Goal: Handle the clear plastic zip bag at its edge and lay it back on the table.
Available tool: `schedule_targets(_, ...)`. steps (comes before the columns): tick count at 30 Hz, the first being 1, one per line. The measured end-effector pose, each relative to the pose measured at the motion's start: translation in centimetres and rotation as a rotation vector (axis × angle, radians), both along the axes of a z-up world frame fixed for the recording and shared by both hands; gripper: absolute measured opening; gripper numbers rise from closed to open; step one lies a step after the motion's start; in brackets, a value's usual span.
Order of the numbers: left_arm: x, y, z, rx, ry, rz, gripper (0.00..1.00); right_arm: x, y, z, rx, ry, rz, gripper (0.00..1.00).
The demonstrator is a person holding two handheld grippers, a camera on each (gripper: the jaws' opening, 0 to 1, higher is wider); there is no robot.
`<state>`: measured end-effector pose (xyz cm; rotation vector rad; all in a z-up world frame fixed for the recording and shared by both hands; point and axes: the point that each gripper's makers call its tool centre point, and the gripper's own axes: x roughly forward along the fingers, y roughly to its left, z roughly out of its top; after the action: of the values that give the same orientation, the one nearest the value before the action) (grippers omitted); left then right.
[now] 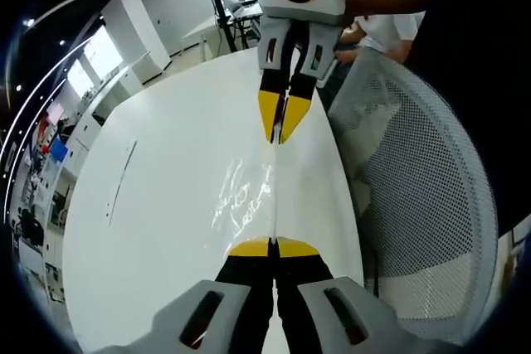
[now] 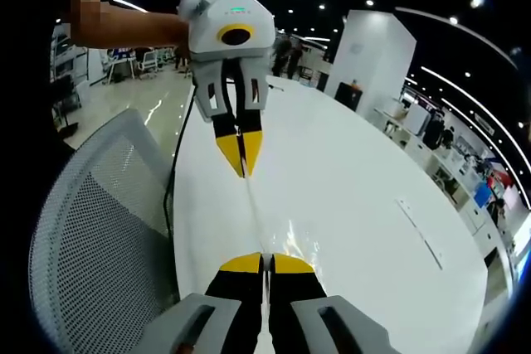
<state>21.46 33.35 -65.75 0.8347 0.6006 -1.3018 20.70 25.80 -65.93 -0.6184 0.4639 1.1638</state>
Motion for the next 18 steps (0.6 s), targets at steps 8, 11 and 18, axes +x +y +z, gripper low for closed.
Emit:
schedule_targets(8, -0.04, 0.10, -0.02, 0.000, 0.001, 0.002, 0.00, -0.16, -0.07, 0.01, -0.001, 0.003, 0.000, 0.00)
schedule_targets(11, -0.05, 0.11, -0.03, 0.000, 0.002, 0.002, 0.00, -0.16, -0.10, 0.00, 0.000, 0.002, -0.001, 0.00)
schedule_targets(18, -0.09, 0.13, -0.03, 0.002, 0.002, 0.005, 0.00, -0.15, -0.12, -0.16, 0.008, 0.004, -0.004, 0.00)
